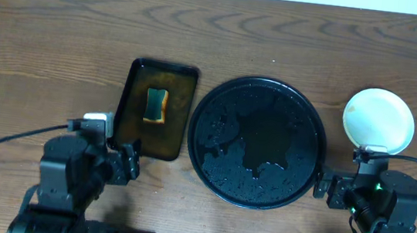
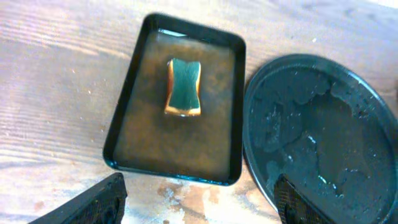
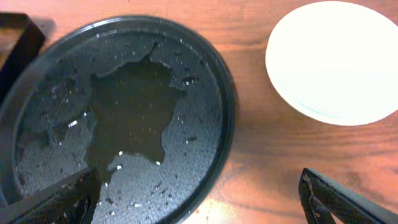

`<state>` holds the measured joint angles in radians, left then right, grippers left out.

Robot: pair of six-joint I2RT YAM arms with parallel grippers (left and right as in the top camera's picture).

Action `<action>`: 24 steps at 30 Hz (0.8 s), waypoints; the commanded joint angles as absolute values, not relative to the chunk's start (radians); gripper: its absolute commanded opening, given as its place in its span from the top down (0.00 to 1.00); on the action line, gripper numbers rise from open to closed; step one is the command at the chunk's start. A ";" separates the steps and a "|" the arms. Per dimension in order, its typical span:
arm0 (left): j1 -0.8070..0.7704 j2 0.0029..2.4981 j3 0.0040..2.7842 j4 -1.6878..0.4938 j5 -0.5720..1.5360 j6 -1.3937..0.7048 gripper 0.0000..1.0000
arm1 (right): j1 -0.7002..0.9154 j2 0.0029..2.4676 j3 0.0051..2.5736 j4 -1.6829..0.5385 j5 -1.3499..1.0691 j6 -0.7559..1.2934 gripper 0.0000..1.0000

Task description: Clean dirty plates on tray and stack at the side

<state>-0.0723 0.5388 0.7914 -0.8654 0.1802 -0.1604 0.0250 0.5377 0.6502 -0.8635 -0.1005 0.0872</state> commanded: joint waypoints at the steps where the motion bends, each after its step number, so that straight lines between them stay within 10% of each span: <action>1: -0.069 0.511 0.783 -0.867 0.171 -0.162 0.24 | 0.034 0.535 0.639 -0.886 -0.094 0.096 0.01; 24: -0.069 0.514 0.783 -0.867 0.171 -0.162 0.23 | 0.034 0.463 0.634 -0.924 -0.055 0.070 0.01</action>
